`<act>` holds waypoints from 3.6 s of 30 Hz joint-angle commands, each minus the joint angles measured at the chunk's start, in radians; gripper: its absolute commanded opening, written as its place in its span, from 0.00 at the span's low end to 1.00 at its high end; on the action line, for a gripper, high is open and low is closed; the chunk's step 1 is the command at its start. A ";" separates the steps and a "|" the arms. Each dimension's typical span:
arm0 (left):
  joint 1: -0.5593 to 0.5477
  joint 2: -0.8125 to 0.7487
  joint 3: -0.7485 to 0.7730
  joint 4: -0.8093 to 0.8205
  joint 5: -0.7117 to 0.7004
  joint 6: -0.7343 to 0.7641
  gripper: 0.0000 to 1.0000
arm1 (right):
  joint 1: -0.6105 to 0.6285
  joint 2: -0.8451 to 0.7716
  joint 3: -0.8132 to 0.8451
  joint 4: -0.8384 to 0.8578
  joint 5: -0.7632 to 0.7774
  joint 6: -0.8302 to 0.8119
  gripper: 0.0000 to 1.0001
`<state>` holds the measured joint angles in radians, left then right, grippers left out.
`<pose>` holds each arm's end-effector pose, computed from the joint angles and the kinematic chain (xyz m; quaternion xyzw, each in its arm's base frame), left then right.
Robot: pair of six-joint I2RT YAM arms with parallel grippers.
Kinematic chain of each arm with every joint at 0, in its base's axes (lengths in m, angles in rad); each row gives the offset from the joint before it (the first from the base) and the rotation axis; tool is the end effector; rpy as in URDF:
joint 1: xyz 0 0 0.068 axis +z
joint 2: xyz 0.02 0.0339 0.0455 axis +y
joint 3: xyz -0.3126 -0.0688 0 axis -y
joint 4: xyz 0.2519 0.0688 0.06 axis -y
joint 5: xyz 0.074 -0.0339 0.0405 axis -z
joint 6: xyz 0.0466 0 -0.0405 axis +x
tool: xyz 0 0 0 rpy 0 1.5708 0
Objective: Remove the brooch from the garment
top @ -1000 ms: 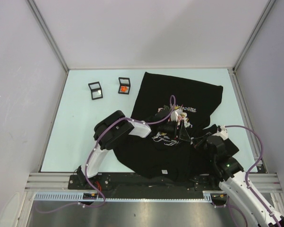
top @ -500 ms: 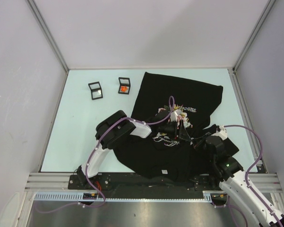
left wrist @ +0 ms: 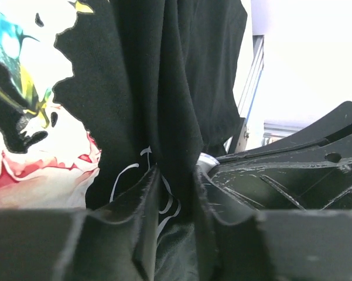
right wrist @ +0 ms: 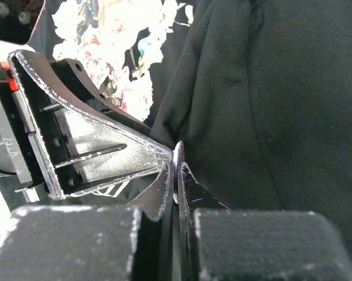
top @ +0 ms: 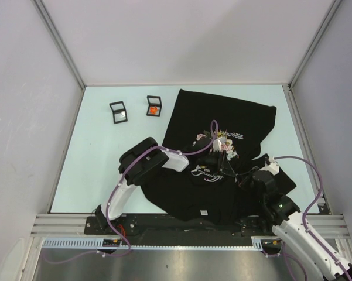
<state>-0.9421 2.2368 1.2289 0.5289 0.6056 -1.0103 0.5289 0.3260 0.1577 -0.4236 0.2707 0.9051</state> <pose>0.2714 -0.4184 0.1265 0.1269 0.8206 -0.5533 0.0665 0.0762 0.0301 0.1642 0.2258 0.8472 0.2163 0.4294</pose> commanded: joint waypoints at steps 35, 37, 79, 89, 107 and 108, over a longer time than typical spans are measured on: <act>0.012 -0.141 0.023 -0.176 0.000 0.248 0.60 | 0.048 -0.064 0.088 -0.138 0.125 0.015 0.00; 0.008 -0.129 0.023 -0.155 0.028 0.240 0.66 | 0.048 -0.070 0.088 -0.127 0.127 0.017 0.00; -0.029 -0.164 0.086 -0.323 -0.003 0.411 0.54 | -0.188 0.452 0.237 -0.060 -0.174 -0.138 0.33; -0.027 -0.170 0.095 -0.334 0.008 0.418 0.60 | -0.205 0.487 0.190 -0.021 -0.185 -0.144 0.29; -0.029 -0.170 0.096 -0.339 0.011 0.417 0.59 | -0.230 0.499 0.108 0.060 -0.246 -0.077 0.38; -0.029 -0.172 0.093 -0.339 0.011 0.415 0.60 | -0.231 0.495 0.092 0.069 -0.252 -0.078 0.38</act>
<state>-0.9665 2.1078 1.3014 0.1745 0.5983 -0.6178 0.3065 0.8188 0.3004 -0.4042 0.0437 0.8085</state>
